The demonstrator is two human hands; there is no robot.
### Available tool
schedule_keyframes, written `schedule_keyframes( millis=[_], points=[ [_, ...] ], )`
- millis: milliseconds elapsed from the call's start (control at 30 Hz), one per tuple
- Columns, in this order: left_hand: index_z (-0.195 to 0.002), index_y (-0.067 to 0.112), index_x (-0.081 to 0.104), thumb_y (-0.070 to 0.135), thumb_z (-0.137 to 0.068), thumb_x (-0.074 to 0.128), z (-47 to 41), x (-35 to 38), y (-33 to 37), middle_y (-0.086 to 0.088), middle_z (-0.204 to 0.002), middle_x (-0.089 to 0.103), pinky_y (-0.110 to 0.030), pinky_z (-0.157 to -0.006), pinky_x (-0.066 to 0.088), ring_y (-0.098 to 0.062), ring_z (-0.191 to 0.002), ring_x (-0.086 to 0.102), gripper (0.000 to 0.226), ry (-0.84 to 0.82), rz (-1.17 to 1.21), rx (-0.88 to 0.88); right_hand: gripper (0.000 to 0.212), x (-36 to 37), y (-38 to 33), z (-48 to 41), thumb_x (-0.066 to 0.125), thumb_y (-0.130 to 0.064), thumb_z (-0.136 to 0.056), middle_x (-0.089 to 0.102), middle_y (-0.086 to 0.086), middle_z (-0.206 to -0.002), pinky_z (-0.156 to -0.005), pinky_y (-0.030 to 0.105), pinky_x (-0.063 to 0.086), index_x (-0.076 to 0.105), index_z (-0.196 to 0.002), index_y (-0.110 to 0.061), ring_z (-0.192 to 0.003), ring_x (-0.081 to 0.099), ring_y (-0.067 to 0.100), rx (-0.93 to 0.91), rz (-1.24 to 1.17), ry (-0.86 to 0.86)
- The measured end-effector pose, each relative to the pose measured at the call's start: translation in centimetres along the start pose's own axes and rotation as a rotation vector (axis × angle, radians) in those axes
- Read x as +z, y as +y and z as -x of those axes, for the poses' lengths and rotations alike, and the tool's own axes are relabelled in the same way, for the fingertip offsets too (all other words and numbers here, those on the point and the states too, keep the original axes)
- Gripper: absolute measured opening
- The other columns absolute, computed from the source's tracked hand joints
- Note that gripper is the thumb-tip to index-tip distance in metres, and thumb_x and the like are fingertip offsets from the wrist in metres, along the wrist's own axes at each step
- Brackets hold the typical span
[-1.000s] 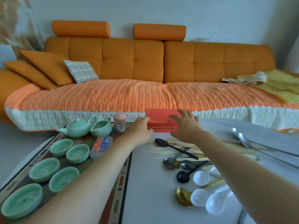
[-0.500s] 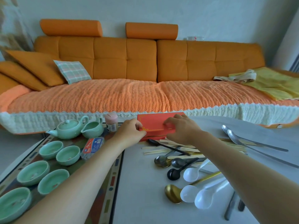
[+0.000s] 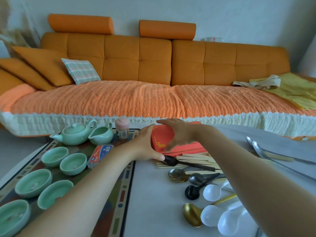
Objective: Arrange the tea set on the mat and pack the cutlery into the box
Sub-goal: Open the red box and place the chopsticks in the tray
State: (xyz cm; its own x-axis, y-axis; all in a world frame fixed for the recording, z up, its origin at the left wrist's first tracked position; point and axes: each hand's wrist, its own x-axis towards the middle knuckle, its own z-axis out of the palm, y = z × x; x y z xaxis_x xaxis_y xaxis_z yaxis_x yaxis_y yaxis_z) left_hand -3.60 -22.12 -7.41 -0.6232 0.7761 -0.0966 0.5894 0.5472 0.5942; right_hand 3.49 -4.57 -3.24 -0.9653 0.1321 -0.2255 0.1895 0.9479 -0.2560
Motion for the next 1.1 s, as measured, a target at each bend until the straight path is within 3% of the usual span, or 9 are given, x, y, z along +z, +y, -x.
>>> schedule_keyframes(
  millis=[100,233,400,533,633,833,900,1000,1100],
  points=[
    [-0.151,0.037,0.009,0.038,-0.063,0.088,-0.4,0.0,-0.8,0.013,-0.140,0.032,-0.030,-0.103,0.037,-0.011,-0.132,0.037,0.118,0.011,0.129,0.051,0.128,-0.2,-0.6,-1.5,0.084,-0.067,-0.044,0.034,-0.006,-0.144,-0.104,0.058,0.038,0.011,-0.148,-0.050,-0.133,0.035,0.027,-0.016,0.097,-0.091],
    [-0.152,0.034,0.004,0.031,-0.065,0.089,-0.6,0.2,-1.3,0.014,-0.128,0.034,-0.023,-0.092,0.037,-0.007,-0.118,0.040,0.121,0.022,0.205,0.071,0.116,-0.4,-0.4,-1.9,0.086,-0.064,-0.045,0.040,-0.003,-0.132,-0.096,0.053,0.047,0.020,-0.141,-0.056,-0.120,0.043,0.025,-0.038,0.096,-0.052],
    [-0.152,0.038,-0.008,0.040,-0.060,0.089,-0.9,0.5,-1.4,0.005,-0.146,0.031,-0.029,-0.096,0.037,-0.016,-0.127,0.039,0.134,0.058,0.169,0.024,0.105,-0.5,0.1,-1.3,0.090,-0.057,-0.047,0.045,-0.008,-0.128,-0.092,0.046,0.052,0.032,-0.134,-0.054,-0.109,0.052,0.020,-0.080,-0.018,0.009],
    [-0.148,0.046,-0.013,0.043,-0.053,0.089,-1.1,0.5,-1.6,0.004,-0.143,0.037,-0.035,-0.101,0.042,-0.018,-0.124,0.044,0.140,0.057,0.170,0.002,0.097,-0.3,0.2,-0.9,0.091,-0.050,-0.050,0.049,-0.010,-0.124,-0.089,0.043,0.055,0.038,-0.131,-0.054,-0.104,0.056,0.016,-0.105,-0.108,0.063],
    [-0.142,0.050,-0.028,0.041,-0.053,0.090,-1.4,0.5,-1.8,0.007,-0.145,0.040,-0.034,-0.102,0.042,-0.018,-0.128,0.045,0.148,0.044,0.188,0.005,0.094,-1.1,0.4,-0.5,0.090,-0.047,-0.055,0.047,-0.007,-0.127,-0.086,0.041,0.056,0.037,-0.133,-0.053,-0.104,0.055,0.016,-0.111,-0.183,0.173],
    [-0.146,0.039,-0.030,0.045,-0.056,0.091,-0.9,-0.5,-0.2,0.005,-0.163,0.001,-0.040,-0.116,0.026,-0.018,-0.148,0.012,0.151,0.086,0.148,0.015,0.104,-1.6,-0.3,0.2,0.081,-0.064,-0.049,0.036,-0.007,-0.135,-0.101,0.044,0.039,0.028,-0.138,-0.054,-0.123,0.035,0.020,-0.101,0.015,0.412],
    [-0.149,0.041,-0.022,0.037,-0.063,0.089,-0.5,-1.3,0.8,0.007,-0.160,0.002,-0.039,-0.110,0.030,-0.015,-0.144,0.017,0.141,0.231,0.113,0.091,0.106,-1.6,-0.6,0.5,0.077,-0.069,-0.048,0.034,-0.001,-0.142,-0.108,0.047,0.031,0.027,-0.140,-0.050,-0.130,0.030,0.024,-0.133,0.101,0.544],
    [-0.149,0.043,0.003,0.018,-0.082,0.071,0.0,-2.7,2.4,0.000,-0.140,0.042,-0.034,-0.092,0.050,-0.012,-0.118,0.056,0.099,0.305,0.372,0.195,0.106,-2.0,-1.0,1.0,0.072,-0.072,-0.048,0.035,0.008,-0.143,-0.111,0.052,0.027,0.033,-0.142,-0.041,-0.133,0.030,0.032,-0.177,0.208,0.726],
    [-0.145,0.035,0.026,0.017,-0.088,0.059,0.5,-3.6,3.9,0.001,-0.117,0.064,-0.032,-0.086,0.052,-0.015,-0.100,0.065,0.068,0.317,0.643,0.159,0.107,-2.6,-1.6,2.3,0.071,-0.074,-0.047,0.035,0.010,-0.142,-0.111,0.052,0.026,0.035,-0.142,-0.039,-0.132,0.031,0.033,-0.179,0.273,0.798]
  ],
)
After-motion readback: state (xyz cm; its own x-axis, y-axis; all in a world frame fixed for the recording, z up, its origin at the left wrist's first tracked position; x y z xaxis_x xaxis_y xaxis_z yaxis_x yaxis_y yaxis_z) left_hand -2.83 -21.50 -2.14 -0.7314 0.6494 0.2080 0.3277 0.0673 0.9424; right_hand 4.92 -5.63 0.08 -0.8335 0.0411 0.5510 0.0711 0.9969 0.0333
